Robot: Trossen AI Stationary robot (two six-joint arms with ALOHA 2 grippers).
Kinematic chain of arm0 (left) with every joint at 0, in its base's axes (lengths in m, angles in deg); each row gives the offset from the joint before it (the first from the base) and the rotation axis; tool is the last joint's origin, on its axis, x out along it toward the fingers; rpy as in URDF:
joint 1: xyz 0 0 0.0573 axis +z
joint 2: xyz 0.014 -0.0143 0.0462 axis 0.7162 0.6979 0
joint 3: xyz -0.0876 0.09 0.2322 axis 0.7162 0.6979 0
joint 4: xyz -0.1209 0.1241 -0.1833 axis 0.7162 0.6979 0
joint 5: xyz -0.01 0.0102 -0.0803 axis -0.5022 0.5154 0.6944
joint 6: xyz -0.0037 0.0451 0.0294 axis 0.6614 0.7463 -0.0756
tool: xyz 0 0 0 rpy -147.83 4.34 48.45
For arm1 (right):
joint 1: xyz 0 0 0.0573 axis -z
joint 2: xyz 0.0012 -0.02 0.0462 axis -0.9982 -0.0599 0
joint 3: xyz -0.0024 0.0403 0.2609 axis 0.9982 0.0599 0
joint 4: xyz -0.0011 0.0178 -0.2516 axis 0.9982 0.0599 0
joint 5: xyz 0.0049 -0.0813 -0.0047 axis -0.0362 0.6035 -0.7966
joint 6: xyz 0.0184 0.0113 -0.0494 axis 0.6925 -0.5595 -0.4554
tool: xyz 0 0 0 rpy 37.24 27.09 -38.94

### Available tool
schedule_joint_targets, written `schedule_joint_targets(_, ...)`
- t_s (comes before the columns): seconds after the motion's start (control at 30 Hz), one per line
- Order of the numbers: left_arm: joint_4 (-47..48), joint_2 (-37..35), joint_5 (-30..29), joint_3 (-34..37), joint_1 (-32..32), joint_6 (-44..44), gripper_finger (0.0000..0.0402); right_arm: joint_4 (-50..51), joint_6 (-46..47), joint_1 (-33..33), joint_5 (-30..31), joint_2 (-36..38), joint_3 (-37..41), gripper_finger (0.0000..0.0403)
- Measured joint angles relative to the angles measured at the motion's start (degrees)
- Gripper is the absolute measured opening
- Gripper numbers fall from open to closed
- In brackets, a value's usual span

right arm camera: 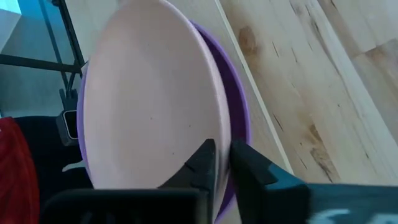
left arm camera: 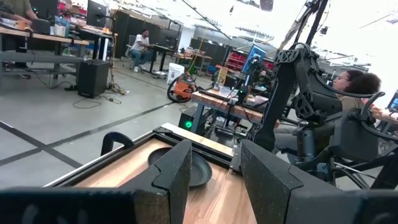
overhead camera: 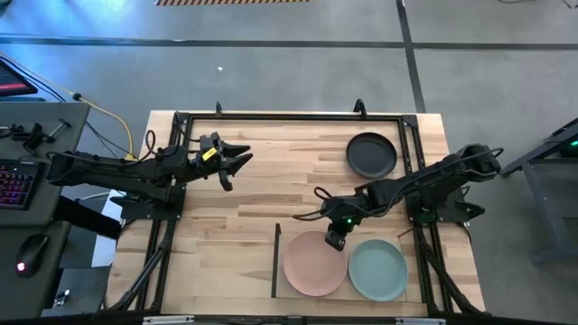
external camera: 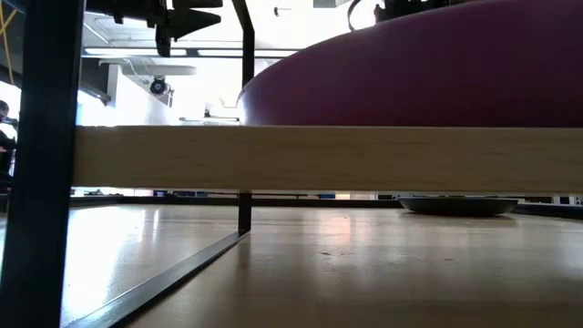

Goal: Place and stack plates onto a shelf
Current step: Stack the orange plate on the purple plate on the shelf, then stack the black plate on the orange plate on the shelf

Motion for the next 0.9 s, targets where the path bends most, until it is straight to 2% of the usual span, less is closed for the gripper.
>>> schedule_joint_targets(0.3,-0.01,0.01,0.00,0.00,-0.02,-0.04,0.0129,-0.85,-2.84,0.56,0.42,0.66,0.03,0.0154)
schedule_joint_targets(0.43,-0.04,0.00,0.02,0.00,-0.02,-0.04,0.0129,3.51,-7.10,1.44,0.10,3.44,-0.59,0.0194)
schedule_joint_targets(0.5,-0.09,0.00,0.00,0.00,0.00,-0.06,0.0129,8.39,-8.84,1.99,1.69,5.90,-0.66,0.0205)
schedule_joint_targets(0.67,-0.07,0.00,0.02,0.00,-0.02,-0.09,0.0129,20.64,-11.24,2.43,10.16,13.54,0.45,0.0211)
schedule_joint_targets(0.77,-0.07,0.00,0.02,0.00,-0.02,-0.12,0.0129,20.23,-8.93,2.45,10.81,19.22,5.08,0.0209)
schedule_joint_targets(0.9,-0.07,0.00,0.02,0.00,-0.02,-0.17,0.0129,14.48,-2.59,2.43,10.57,27.62,15.23,0.0209)
